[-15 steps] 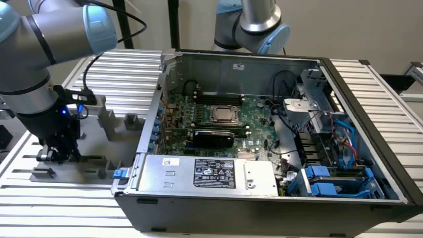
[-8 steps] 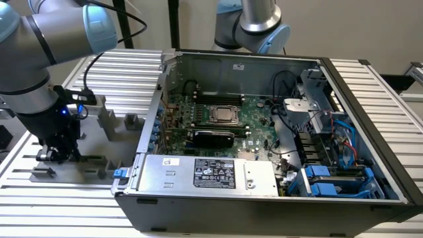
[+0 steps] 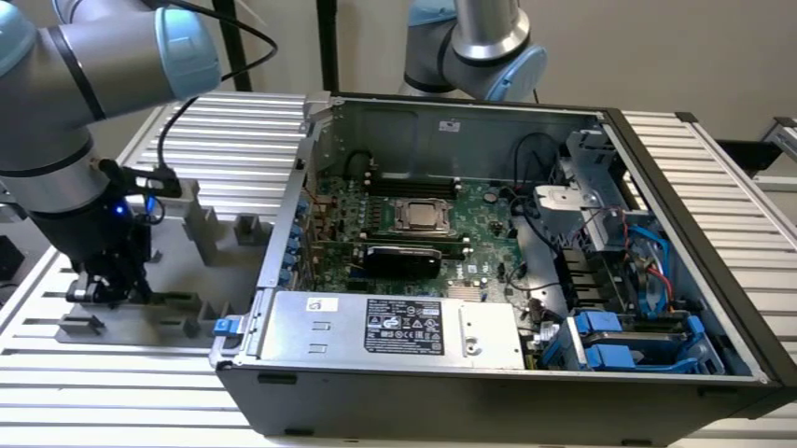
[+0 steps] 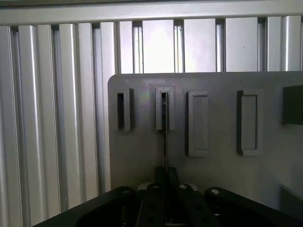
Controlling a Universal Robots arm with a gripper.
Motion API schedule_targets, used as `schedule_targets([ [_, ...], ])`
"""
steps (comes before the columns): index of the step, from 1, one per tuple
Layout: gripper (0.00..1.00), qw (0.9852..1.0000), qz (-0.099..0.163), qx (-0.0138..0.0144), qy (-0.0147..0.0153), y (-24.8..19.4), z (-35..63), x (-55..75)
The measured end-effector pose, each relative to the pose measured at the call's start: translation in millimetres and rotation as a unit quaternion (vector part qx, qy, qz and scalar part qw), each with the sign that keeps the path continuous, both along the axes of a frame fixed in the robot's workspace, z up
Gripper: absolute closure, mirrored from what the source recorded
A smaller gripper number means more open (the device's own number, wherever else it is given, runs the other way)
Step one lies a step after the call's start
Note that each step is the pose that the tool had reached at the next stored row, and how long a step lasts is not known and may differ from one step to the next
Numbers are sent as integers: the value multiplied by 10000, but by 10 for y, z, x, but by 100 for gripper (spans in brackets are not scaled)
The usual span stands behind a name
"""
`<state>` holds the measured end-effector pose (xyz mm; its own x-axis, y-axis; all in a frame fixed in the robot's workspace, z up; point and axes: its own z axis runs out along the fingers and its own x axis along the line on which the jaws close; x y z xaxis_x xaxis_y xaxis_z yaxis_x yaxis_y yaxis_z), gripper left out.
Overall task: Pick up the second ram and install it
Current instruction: 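Pick up the second ram and move it above second insertion slot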
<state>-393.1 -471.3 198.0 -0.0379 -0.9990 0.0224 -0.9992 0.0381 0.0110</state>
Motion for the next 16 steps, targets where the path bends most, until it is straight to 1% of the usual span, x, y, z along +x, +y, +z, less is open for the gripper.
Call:
schedule_targets([
  [5, 100, 10000, 0, 0, -1, 0, 65, 0],
  [9, 100, 10000, 1, 0, 0, -1, 151, 1],
  [13, 100, 10000, 0, 0, 0, 0, 276, 0],
  [16, 100, 10000, 0, 0, 0, 0, 411, 0],
])
